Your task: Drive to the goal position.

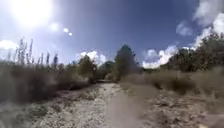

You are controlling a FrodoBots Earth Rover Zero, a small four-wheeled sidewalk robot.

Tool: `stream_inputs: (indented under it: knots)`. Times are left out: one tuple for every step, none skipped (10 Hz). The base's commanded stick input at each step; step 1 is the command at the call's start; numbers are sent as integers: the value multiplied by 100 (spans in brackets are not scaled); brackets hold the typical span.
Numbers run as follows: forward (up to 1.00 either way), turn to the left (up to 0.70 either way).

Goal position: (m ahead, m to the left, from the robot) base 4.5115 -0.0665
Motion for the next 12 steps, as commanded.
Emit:
stream_inputs:
  knots:
    - [45, 0]
    - [45, 0]
    - [45, 0]
    - [45, 0]
    - [45, 0]
    - [45, 0]
    - [45, 0]
    - [45, 0]
    - [45, 0]
    - [45, 0]
    - [45, 0]
    - [45, 0]
